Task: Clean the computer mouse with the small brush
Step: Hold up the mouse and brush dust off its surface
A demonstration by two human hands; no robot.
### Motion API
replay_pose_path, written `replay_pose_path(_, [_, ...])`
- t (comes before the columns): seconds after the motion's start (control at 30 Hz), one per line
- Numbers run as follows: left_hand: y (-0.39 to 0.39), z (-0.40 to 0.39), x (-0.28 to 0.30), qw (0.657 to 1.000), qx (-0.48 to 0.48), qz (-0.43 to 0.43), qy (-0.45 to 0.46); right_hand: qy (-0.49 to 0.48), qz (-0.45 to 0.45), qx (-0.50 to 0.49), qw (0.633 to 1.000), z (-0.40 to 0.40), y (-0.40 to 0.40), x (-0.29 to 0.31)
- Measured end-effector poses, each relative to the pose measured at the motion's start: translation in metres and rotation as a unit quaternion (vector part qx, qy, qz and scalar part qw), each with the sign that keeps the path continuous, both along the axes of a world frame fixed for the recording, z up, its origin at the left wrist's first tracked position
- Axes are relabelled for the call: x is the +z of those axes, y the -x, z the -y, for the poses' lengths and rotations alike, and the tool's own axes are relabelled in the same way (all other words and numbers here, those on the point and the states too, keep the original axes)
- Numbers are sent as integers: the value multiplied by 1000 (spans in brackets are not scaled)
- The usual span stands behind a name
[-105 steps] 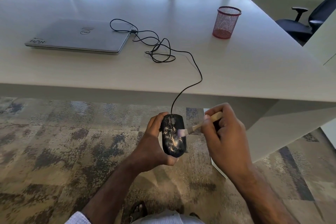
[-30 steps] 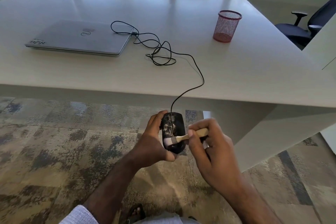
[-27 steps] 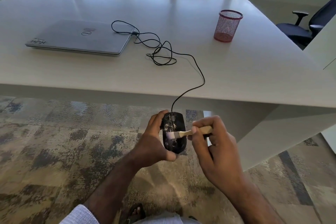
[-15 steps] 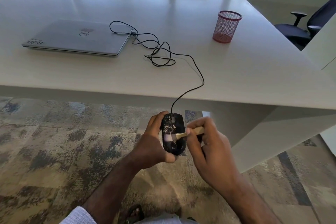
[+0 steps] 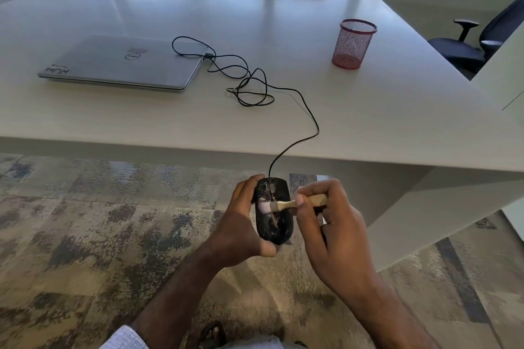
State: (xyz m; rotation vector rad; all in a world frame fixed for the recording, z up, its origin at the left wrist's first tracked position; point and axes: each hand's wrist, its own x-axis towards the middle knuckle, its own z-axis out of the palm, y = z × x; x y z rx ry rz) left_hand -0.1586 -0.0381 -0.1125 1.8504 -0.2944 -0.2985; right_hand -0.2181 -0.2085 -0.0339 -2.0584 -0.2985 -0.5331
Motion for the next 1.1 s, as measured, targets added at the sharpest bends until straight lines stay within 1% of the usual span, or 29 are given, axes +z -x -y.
replay_pose_path(0.07, [0, 0, 0, 1000, -1, 5, 0, 28, 2, -19, 999, -1, 0, 1])
replay_pose_path(0.13, [1, 1, 0, 1000, 0, 12, 2, 45, -17, -6, 999, -3, 1, -1])
replay_pose_path(0.2, [2, 1, 0, 1000, 1, 17, 2, 40, -29, 12, 999, -4, 3, -1])
replay_pose_path(0.3, [3, 1, 0, 1000, -1, 18, 5, 21, 1, -6, 1000, -3, 3, 1])
replay_pose_path(0.4, [3, 1, 0, 1000, -1, 19, 7, 60, 13, -35, 998, -3, 1, 2])
replay_pose_path(0.47, [4, 1, 0, 1000, -2, 25, 8, 73, -3, -10, 997, -5, 3, 1])
replay_pose_path(0.53, [5, 1, -1, 999, 0, 35, 4, 61, -14, 9, 998, -6, 5, 2])
replay_pose_path(0.6, [5, 1, -1, 999, 1, 40, 3, 50, 1, -10, 999, -5, 5, 2])
replay_pose_path(0.7, [5, 1, -1, 999, -1, 36, 11, 81, 19, -37, 996, -5, 2, 3])
replay_pose_path(0.77, [5, 1, -2, 999, -1, 39, 12, 92, 3, -8, 996, -7, 2, 2])
replay_pose_path(0.83, [5, 1, -2, 999, -2, 43, 5, 75, -20, 20, 997, -7, 4, 1])
replay_pose_path(0.93, [4, 1, -5, 999, 0, 39, 2, 48, -4, -16, 999, -5, 3, 2])
replay_pose_path(1.0, [3, 1, -5, 999, 0, 33, 9, 61, 4, -41, 997, -4, 0, 3])
replay_pose_path(1.1, [3, 2, -6, 999, -6, 49, 7, 83, -16, -7, 996, -6, 1, 2])
